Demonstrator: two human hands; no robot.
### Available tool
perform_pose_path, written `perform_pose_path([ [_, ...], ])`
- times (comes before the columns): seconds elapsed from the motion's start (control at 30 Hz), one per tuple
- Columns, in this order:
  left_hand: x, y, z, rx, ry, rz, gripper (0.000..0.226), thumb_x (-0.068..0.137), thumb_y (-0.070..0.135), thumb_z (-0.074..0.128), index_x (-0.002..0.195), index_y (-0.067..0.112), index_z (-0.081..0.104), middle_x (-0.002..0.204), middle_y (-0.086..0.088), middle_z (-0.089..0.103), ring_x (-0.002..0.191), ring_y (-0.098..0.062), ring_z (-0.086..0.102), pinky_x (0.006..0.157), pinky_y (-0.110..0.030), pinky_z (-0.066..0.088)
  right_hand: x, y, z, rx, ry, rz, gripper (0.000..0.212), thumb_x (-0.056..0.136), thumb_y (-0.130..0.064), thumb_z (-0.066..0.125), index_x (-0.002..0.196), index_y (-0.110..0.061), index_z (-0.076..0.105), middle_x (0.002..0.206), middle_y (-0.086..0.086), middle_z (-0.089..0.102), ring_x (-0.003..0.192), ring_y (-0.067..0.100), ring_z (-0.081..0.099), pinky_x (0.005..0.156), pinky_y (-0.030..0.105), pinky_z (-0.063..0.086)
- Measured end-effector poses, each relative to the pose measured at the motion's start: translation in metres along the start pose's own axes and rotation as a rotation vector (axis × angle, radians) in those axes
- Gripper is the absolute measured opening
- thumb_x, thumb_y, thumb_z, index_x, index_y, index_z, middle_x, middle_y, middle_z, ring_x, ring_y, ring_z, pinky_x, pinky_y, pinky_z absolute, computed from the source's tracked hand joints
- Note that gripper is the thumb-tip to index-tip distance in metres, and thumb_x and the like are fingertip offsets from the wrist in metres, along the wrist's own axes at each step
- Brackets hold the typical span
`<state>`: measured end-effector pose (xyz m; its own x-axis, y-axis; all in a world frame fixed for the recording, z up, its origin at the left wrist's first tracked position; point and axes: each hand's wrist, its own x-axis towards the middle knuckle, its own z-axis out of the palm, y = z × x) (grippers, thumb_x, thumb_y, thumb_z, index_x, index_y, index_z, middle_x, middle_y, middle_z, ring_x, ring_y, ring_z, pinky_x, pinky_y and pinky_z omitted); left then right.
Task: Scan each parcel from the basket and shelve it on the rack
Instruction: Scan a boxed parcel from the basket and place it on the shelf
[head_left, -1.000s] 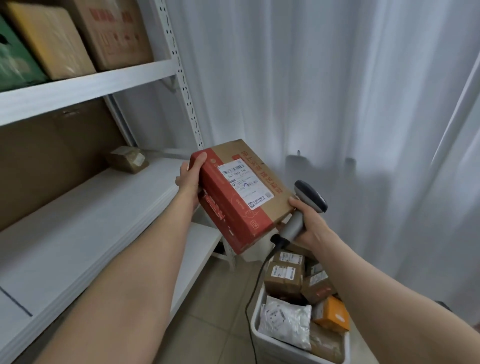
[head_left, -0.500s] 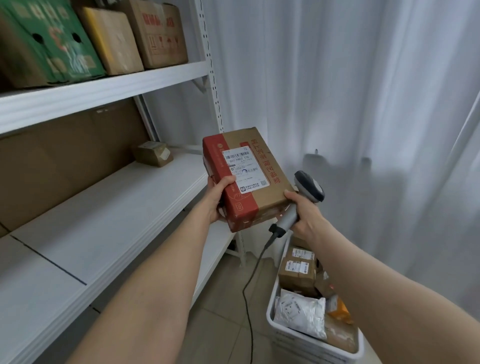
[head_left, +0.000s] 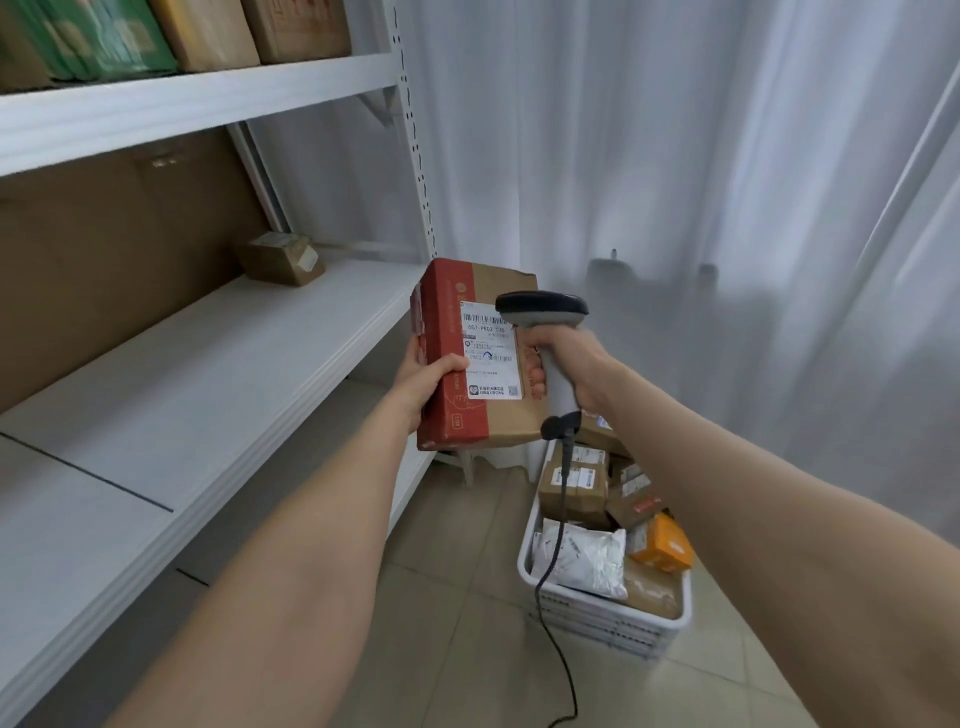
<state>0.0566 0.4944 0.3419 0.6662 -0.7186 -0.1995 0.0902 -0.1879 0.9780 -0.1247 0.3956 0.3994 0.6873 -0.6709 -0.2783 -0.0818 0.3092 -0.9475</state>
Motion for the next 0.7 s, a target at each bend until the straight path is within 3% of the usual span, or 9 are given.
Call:
perform_pose_path([
  [0.13, -0.006, -0.004, 0.004, 0.0, 0.023, -0.019, 0.07, 0.075, 0.027, 0.077, 0.134, 0.035, 0.043, 0.107, 0.001, 0.067, 0.088, -0.017, 0.069, 0.057, -0.026, 0.053, -0.006, -0.005, -0.004, -0.019, -0.03, 0.03, 0.015, 0.091, -0.008, 0.056, 0.104, -0.001, 0.057, 0.064, 0.007, 0.053, 0.048, 0.015, 0.048, 0.047, 0.025, 0.045],
  [0.27, -0.012, -0.005, 0.008, -0.026, 0.047, -0.025, 0.067, 0.076, 0.026, 0.077, 0.132, 0.035, 0.043, 0.105, 0.002, 0.067, 0.084, -0.015, 0.069, 0.052, -0.024, 0.052, -0.013, -0.011, -0.009, -0.028, -0.083, 0.052, 0.003, 0.091, -0.006, 0.053, 0.092, -0.004, 0.054, 0.06, 0.006, 0.05, 0.045, 0.014, 0.045, 0.042, 0.02, 0.043],
  [0.5, -0.021, -0.003, 0.014, -0.026, 0.085, -0.022, 0.065, 0.077, 0.028, 0.076, 0.131, 0.035, 0.042, 0.106, 0.003, 0.066, 0.087, -0.016, 0.068, 0.057, -0.026, 0.051, -0.021, -0.017, -0.018, -0.064, -0.134, 0.053, 0.003, 0.09, -0.007, 0.052, 0.093, -0.005, 0.052, 0.059, 0.005, 0.05, 0.043, 0.012, 0.045, 0.041, 0.018, 0.043],
  [0.7, -0.029, 0.001, 0.016, -0.041, 0.11, -0.026, 0.066, 0.076, 0.028, 0.077, 0.133, 0.034, 0.043, 0.106, 0.002, 0.066, 0.089, -0.018, 0.068, 0.06, -0.029, 0.053, -0.026, -0.021, -0.024, -0.084, -0.164, 0.053, 0.008, 0.09, -0.008, 0.051, 0.083, -0.006, 0.054, 0.06, 0.006, 0.05, 0.043, 0.013, 0.045, 0.042, 0.019, 0.044],
])
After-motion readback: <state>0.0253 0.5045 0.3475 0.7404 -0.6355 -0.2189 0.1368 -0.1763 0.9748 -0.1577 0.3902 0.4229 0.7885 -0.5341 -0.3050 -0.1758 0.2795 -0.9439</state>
